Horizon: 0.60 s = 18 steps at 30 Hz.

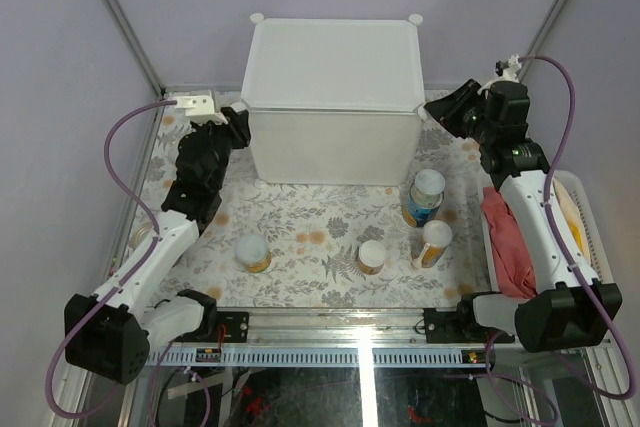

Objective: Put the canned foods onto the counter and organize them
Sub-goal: Move the counter to the center of the board.

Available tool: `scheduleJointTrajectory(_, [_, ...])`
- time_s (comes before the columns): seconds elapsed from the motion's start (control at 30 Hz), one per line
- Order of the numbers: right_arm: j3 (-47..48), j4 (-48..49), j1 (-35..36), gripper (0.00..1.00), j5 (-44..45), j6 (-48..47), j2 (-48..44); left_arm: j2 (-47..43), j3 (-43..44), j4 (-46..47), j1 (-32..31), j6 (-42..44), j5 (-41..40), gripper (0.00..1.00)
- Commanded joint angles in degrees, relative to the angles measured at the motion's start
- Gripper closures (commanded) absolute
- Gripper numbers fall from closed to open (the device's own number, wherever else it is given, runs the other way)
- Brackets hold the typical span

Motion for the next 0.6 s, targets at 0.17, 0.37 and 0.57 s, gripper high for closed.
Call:
scheduleJointTrajectory(0.17, [-1.1,-2.3,3.2,0.94,-0.6,-0.6,-3.7,-4.0,-2.8,-6.5,0.5,-3.1,-3.7,1.00])
scheduleJointTrajectory(0.37, [-1.2,-3.2,5.0,0.94,0.7,-0.7,-4.8,-6.0,-3.7,-8.1,0.2,-3.8,-3.8,1.00])
scheduleJointTrajectory(0.57, [-2.1,-3.6,6.7,0.94,1.2,-0.4,-6.0,-8.4,-4.8,-9.7,-0.1,-4.2,-4.2,1.00])
